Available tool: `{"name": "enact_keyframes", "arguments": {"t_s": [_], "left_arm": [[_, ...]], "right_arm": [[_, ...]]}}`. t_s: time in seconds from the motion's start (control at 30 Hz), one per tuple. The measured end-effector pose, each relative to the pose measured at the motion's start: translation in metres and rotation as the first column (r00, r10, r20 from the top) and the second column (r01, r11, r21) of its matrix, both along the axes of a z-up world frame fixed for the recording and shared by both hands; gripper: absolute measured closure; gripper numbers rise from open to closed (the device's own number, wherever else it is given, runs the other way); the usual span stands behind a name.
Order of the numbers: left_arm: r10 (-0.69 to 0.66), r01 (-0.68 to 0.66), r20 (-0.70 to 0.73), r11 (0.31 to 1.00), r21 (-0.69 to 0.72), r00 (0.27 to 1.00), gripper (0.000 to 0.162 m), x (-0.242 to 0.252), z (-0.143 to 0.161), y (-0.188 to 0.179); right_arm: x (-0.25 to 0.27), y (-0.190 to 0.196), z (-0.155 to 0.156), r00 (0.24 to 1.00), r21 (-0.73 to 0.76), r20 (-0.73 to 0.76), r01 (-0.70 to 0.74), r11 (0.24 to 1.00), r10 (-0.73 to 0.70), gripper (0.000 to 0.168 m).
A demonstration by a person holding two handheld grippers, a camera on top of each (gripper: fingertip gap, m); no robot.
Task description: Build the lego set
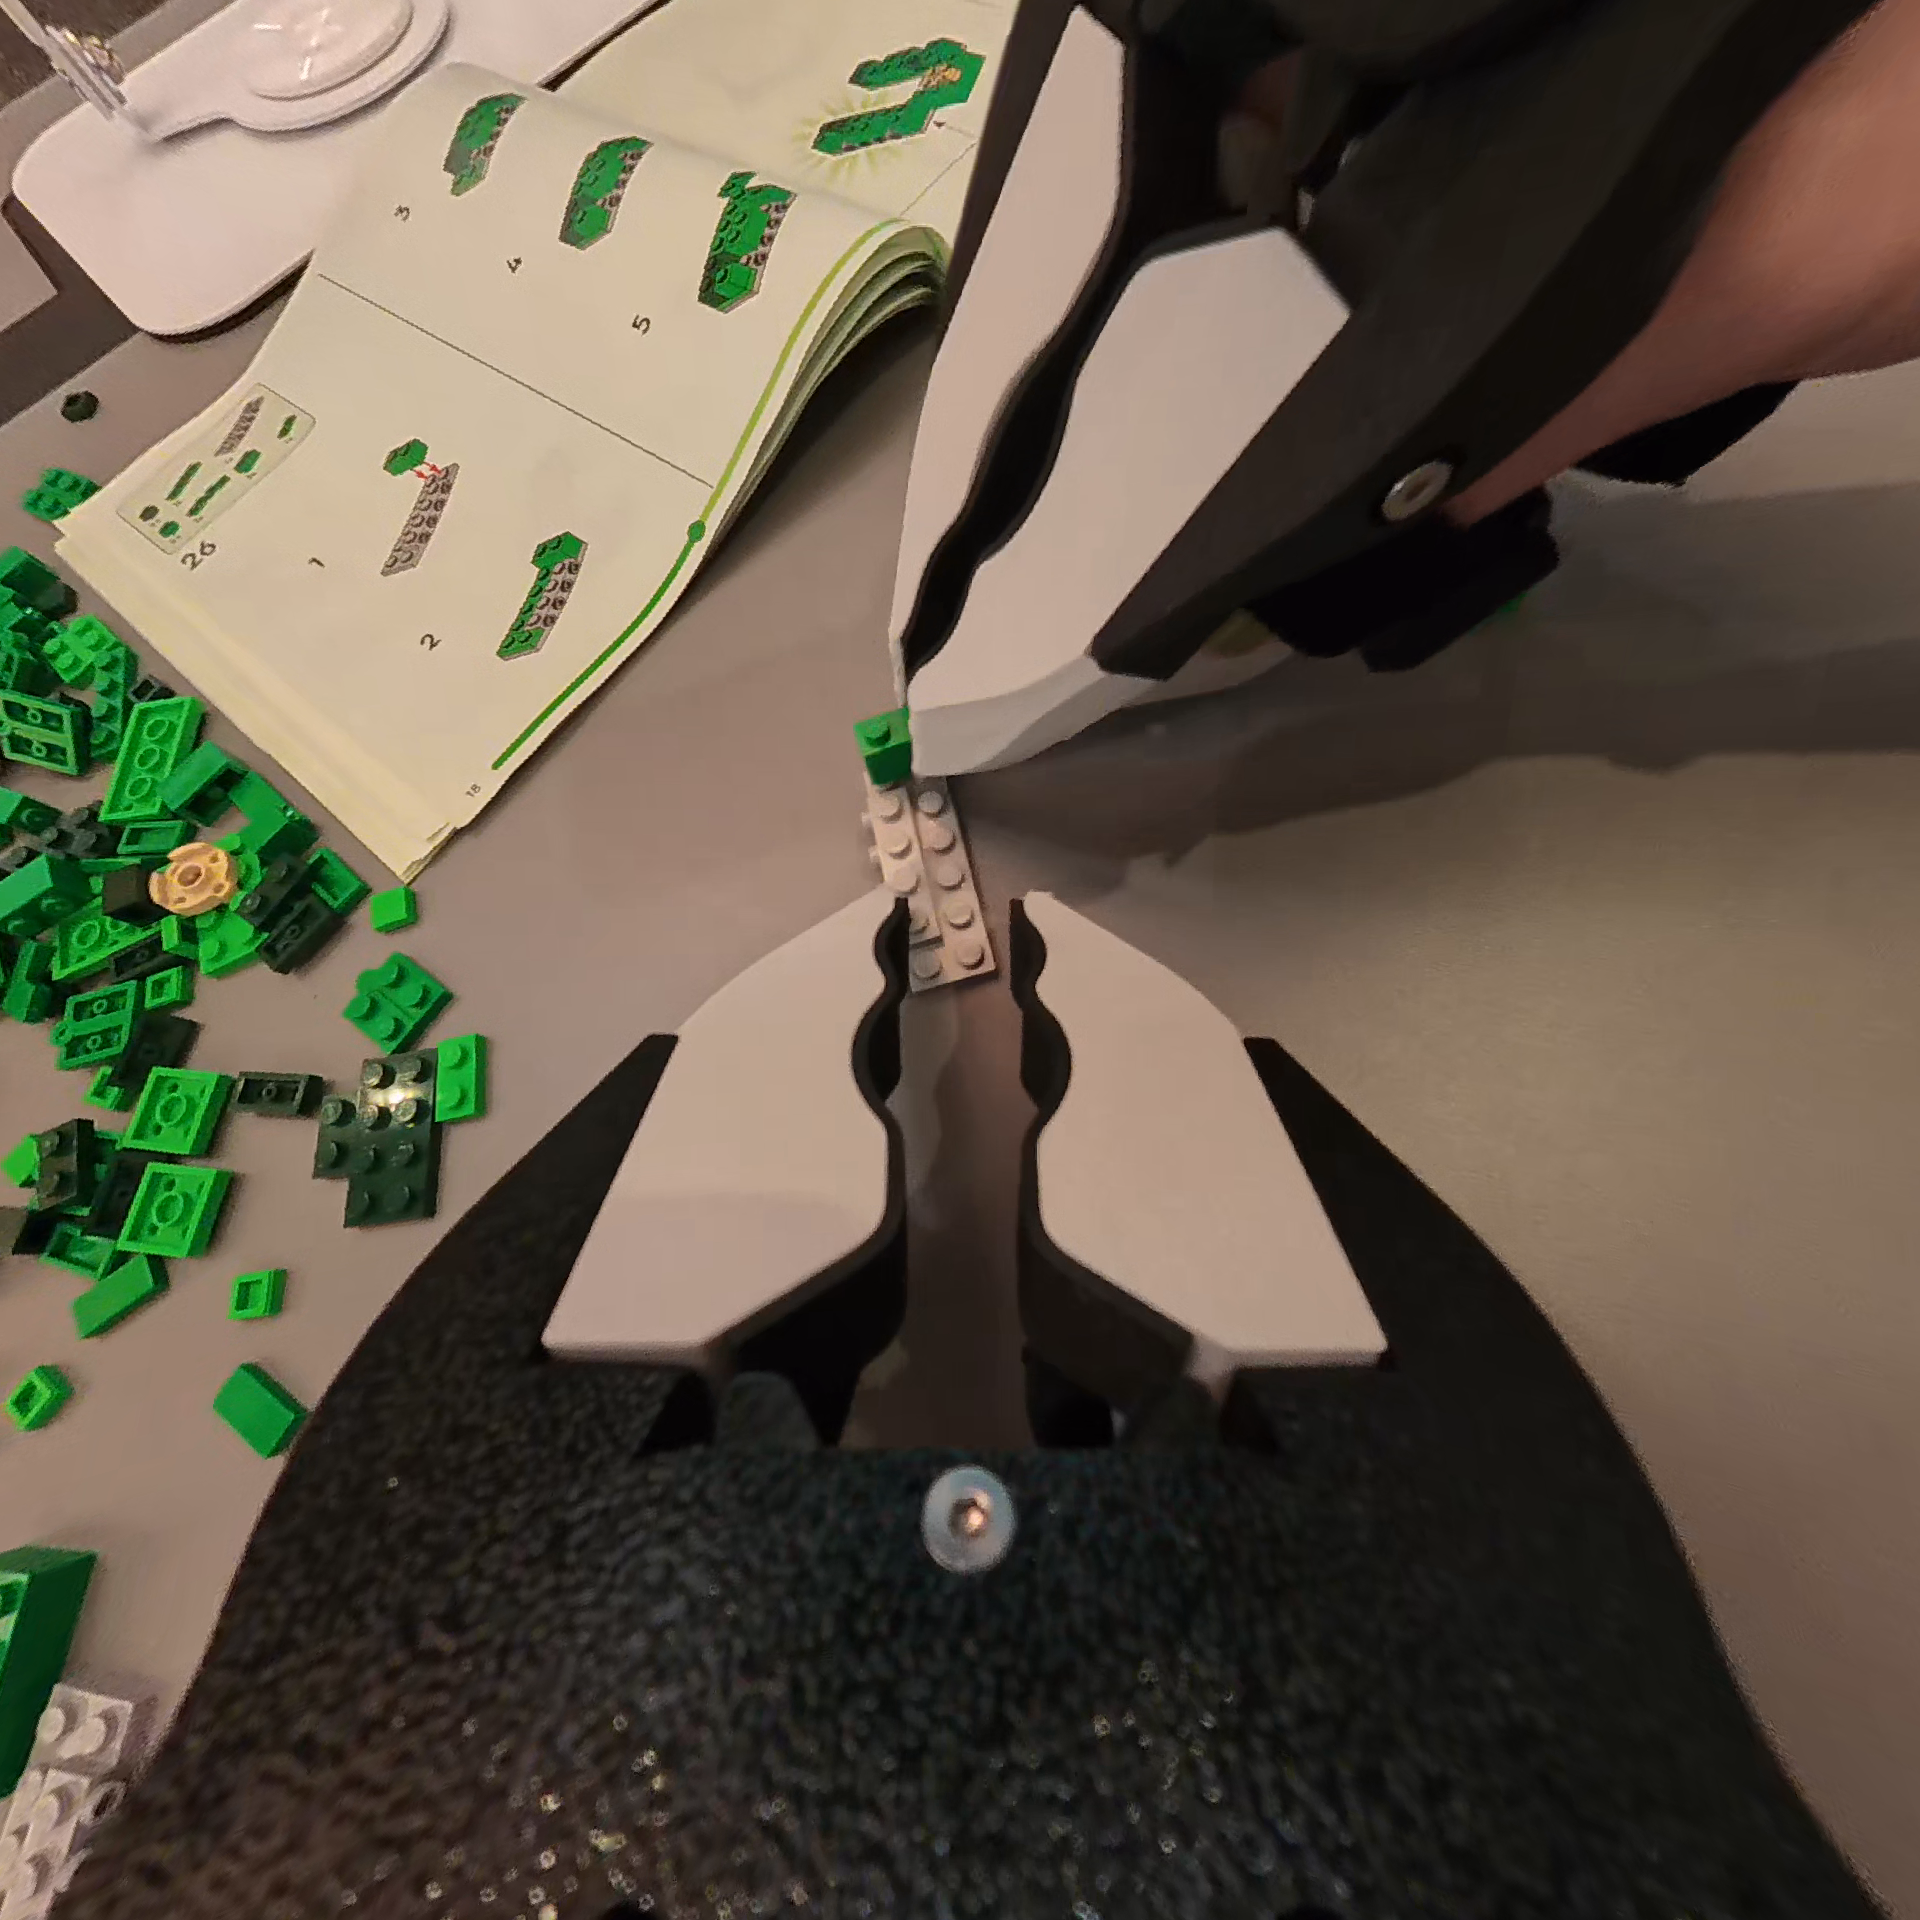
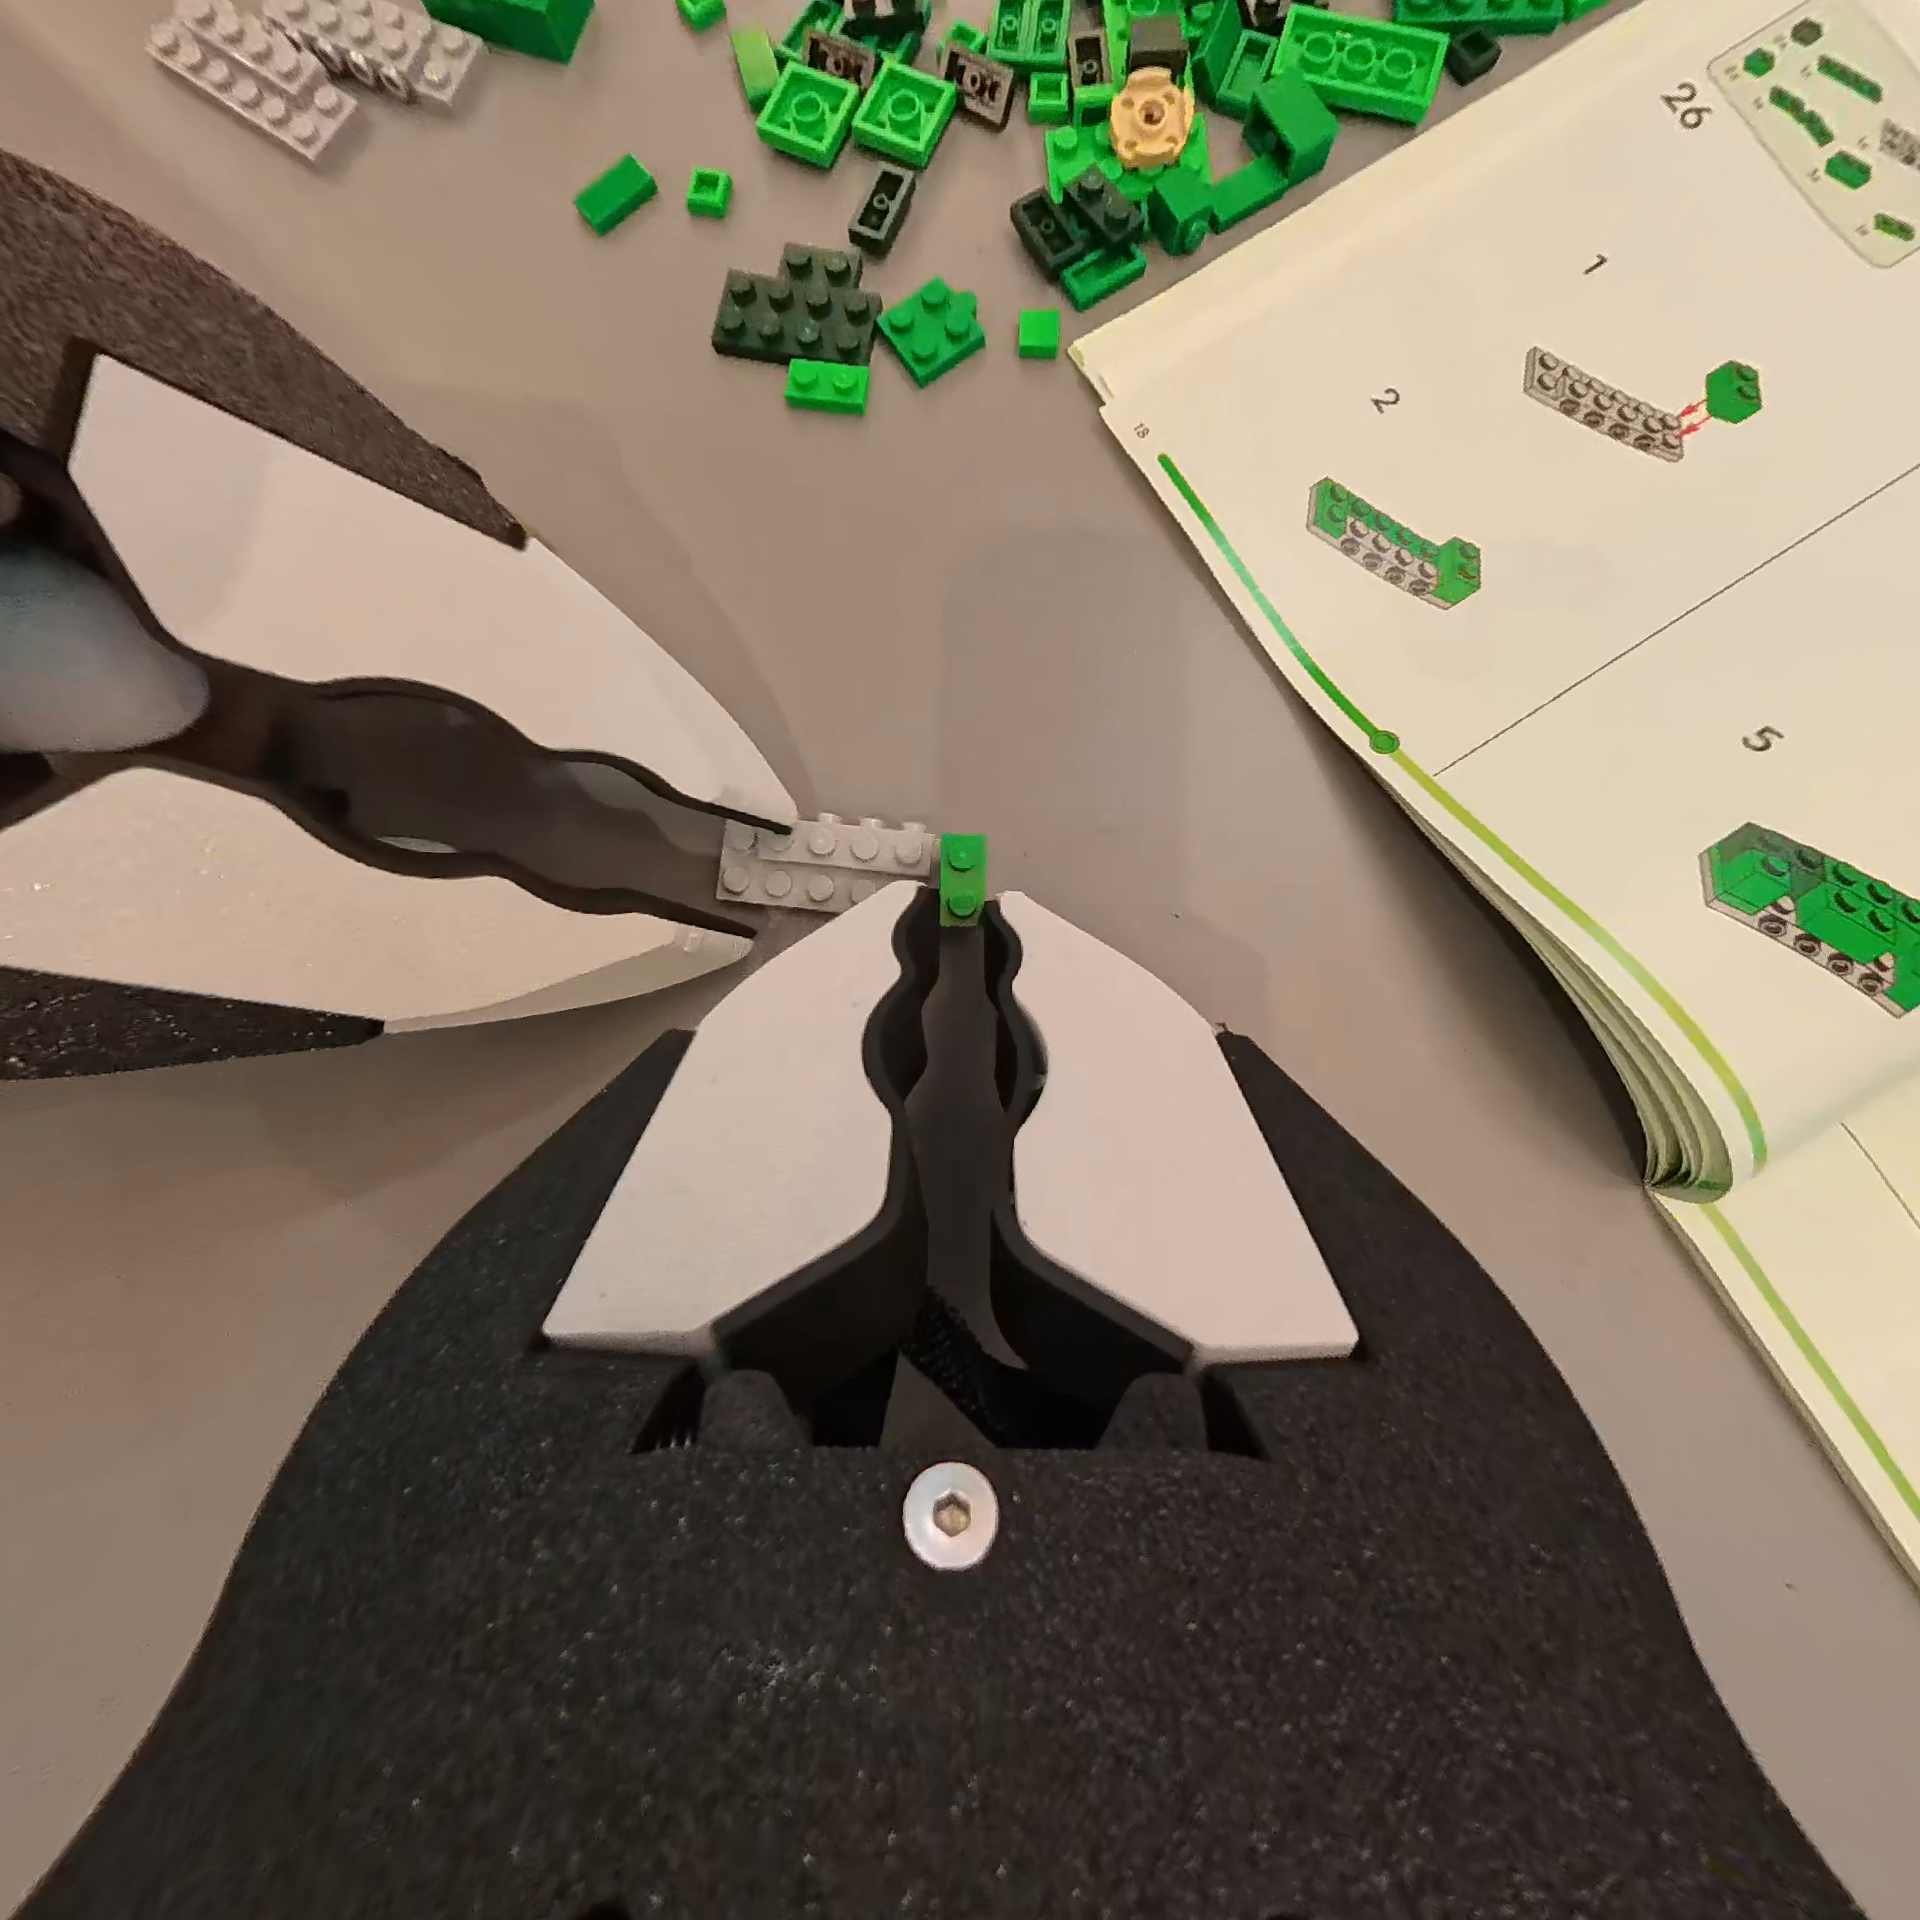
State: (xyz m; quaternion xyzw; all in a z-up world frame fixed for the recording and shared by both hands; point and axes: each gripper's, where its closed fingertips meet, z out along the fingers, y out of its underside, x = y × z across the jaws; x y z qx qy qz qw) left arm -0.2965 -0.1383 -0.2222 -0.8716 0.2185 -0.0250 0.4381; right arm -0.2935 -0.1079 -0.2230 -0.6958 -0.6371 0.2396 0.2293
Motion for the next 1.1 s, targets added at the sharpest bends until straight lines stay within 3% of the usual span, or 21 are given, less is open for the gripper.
{"name": "enact_keyframes", "arguments": {"t_s": [0.6,0.8,0.93,1.1], "left_arm": [[0.011,-0.011,-0.008,1.0,0.004,1.0,0.148,-0.0014,-0.0001,0.0009],[0.06,-0.06,-0.045,0.998,0.009,0.997,0.115,-0.0061,-0.0009,0.0047],[0.051,-0.051,-0.034,0.999,0.001,0.998,0.111,-0.0069,-0.0012,0.0053],[0.014,-0.016,-0.049,0.999,-0.034,0.999,0.124,-0.0045,-0.0023,0.0082]], "right_arm": [[0.002,-0.0021,-0.001,0.998,0.033,0.051,0.045,0.998,-0.047,0.16],[0.0016,-0.0012,-0.0014,0.995,0.046,0.07,0.062,0.997,-0.065,0.16],[0.0009,-0.0002,-0.0015,0.995,0.034,0.064,0.076,0.997,-0.078,0.16],[0.0016,0.0003,-0.0023,0.994,0.023,0.063,0.088,0.996,-0.09,0.16]]}}
